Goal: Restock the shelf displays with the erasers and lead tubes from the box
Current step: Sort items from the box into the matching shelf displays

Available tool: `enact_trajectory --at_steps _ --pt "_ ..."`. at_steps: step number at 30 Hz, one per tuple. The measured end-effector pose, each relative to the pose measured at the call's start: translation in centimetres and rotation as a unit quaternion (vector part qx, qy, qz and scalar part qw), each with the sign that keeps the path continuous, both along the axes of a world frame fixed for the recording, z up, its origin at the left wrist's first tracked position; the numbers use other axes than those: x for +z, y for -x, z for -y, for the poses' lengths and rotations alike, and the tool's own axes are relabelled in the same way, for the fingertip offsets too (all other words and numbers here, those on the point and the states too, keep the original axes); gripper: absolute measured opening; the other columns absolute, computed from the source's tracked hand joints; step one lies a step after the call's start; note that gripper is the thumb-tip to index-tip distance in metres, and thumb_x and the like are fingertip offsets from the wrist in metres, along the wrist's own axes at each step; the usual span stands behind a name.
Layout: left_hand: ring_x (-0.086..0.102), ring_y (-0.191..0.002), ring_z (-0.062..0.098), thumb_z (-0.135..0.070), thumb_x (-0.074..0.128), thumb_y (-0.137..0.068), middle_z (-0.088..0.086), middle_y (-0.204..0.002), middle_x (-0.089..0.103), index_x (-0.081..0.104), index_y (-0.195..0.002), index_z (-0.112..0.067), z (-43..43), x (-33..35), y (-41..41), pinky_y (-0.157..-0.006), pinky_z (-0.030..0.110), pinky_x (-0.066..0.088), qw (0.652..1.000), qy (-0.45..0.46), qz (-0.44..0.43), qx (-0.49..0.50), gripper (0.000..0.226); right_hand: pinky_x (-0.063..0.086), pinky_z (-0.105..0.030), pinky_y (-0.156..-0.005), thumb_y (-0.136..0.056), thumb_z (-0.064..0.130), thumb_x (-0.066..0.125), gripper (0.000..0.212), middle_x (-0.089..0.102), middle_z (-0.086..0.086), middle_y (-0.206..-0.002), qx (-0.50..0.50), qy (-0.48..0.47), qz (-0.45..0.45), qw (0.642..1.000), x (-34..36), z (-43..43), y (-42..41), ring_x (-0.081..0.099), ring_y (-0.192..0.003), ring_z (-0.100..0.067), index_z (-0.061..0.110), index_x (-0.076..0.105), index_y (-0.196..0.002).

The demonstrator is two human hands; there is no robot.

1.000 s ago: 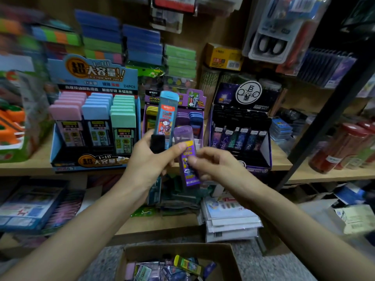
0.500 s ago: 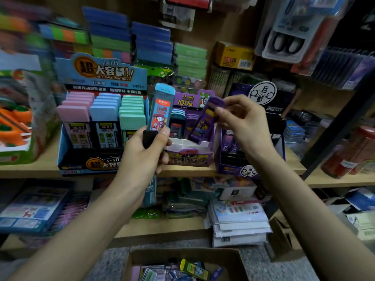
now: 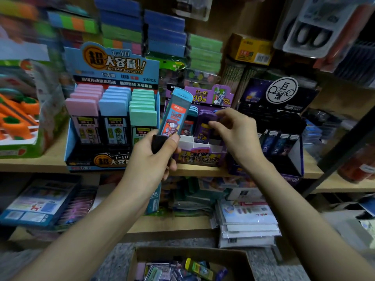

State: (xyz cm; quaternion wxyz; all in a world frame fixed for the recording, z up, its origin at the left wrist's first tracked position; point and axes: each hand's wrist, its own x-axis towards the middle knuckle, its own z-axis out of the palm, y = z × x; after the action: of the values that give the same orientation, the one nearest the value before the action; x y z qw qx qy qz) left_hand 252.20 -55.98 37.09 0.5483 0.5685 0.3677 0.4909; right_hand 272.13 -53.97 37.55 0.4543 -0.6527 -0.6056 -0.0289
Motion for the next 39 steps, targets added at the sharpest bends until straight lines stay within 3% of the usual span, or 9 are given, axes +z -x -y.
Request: enact_trajectory --at_steps 5,10,12,15,19,22,26,31,39 --pt "0.051 -0.046 0.002 -0.025 0.052 -0.093 -0.008 -0.065 0.061 0.056 -0.092 -0.018 0.3 -0.1 -0.6 -0.037 0.017 0.037 1.000 -0.003 -0.007 -0.011 0.008 0.039 -0.026 -0.055 -0.082 0.023 0.072 0.029 0.051 0.010 -0.059 -0.017 0.023 -0.017 0.999 -0.4 -0.2 0.6 0.051 -0.056 -0.008 0.014 0.044 -0.088" --pt "0.051 -0.046 0.003 -0.025 0.052 -0.094 -0.008 -0.064 0.060 0.056 -0.092 -0.021 0.4 -0.3 -1.0 -0.037 0.018 0.037 1.000 0.008 -0.010 -0.011 0.006 0.043 -0.031 -0.058 -0.085 0.030 0.067 0.026 0.051 0.005 -0.060 -0.026 0.015 0.019 0.999 1.4 0.6 1.4 0.052 -0.059 -0.018 0.012 0.050 -0.086" --pt "0.051 -0.046 0.004 -0.026 0.053 -0.093 -0.010 -0.061 0.060 0.057 -0.094 -0.021 0.4 -0.4 -1.1 -0.038 0.018 0.037 1.000 0.013 -0.013 -0.016 0.006 0.046 -0.029 -0.055 -0.089 0.035 0.062 0.024 0.059 0.001 -0.062 0.030 0.005 -0.078 0.996 2.8 1.2 2.2 0.057 -0.056 -0.015 0.013 0.055 -0.082" --pt "0.051 -0.047 0.005 -0.026 0.053 -0.093 -0.010 -0.061 0.060 0.057 -0.095 -0.021 0.7 -0.5 -1.4 -0.039 0.018 0.037 0.999 0.014 -0.020 -0.027 0.007 0.048 -0.027 -0.053 -0.093 0.033 0.055 0.023 0.062 0.004 -0.062 0.180 0.076 -0.288 0.937 3.9 2.2 4.0 0.059 -0.056 -0.011 0.015 0.060 -0.081" --pt "0.053 -0.047 0.005 -0.028 0.054 -0.093 -0.004 -0.067 0.058 0.056 -0.098 -0.017 1.2 -0.5 -1.3 -0.038 0.019 0.037 0.998 0.014 -0.034 -0.049 0.013 0.047 -0.029 -0.059 -0.091 0.010 0.058 0.005 0.063 -0.007 -0.075 0.217 0.103 -0.321 0.916 3.9 2.7 4.9 0.058 -0.072 -0.022 0.012 0.057 -0.087" --pt "0.051 -0.044 0.003 -0.033 0.055 -0.091 -0.001 -0.063 0.052 0.052 -0.099 -0.018 0.6 -0.7 -0.8 -0.038 0.018 0.037 0.998 0.033 -0.053 -0.003 0.018 0.052 -0.023 -0.057 -0.090 0.008 0.059 0.007 0.066 0.002 -0.075 0.198 0.033 -0.342 0.918 4.5 2.5 3.8 0.064 -0.069 -0.012 0.015 0.059 -0.087" --pt "0.044 -0.046 0.009 -0.031 0.052 -0.077 0.004 -0.069 0.043 0.040 -0.087 -0.018 -0.7 -0.6 0.3 -0.043 0.027 0.033 0.996 0.087 0.000 0.011 0.020 0.053 -0.021 -0.060 -0.087 0.013 0.065 0.010 0.066 0.002 -0.081 0.124 -0.064 -0.261 0.955 4.6 1.7 2.0 0.064 -0.075 -0.008 0.021 0.060 -0.086" --pt "0.044 -0.046 0.009 -0.026 0.045 -0.076 0.003 -0.074 0.043 0.037 -0.082 -0.019 -1.4 -0.5 1.1 -0.044 0.028 0.033 0.994 0.096 0.051 -0.003 0.012 0.054 -0.045 -0.079 -0.083 0.015 0.070 0.012 0.066 -0.001 -0.090 0.091 0.003 -0.118 0.989 3.6 0.0 2.2 0.065 -0.089 -0.021 0.019 0.061 -0.089" --pt "0.047 -0.041 0.005 -0.013 0.035 -0.094 0.007 -0.073 0.048 0.040 -0.083 -0.014 -2.1 -0.2 1.6 -0.038 0.021 0.038 0.995 0.086 0.038 0.024 0.012 0.045 -0.021 -0.073 -0.082 0.020 0.071 0.014 0.065 0.005 -0.085 0.066 0.002 -0.007 0.998 3.8 -1.7 2.6 0.058 -0.079 -0.006 0.014 0.068 -0.094"
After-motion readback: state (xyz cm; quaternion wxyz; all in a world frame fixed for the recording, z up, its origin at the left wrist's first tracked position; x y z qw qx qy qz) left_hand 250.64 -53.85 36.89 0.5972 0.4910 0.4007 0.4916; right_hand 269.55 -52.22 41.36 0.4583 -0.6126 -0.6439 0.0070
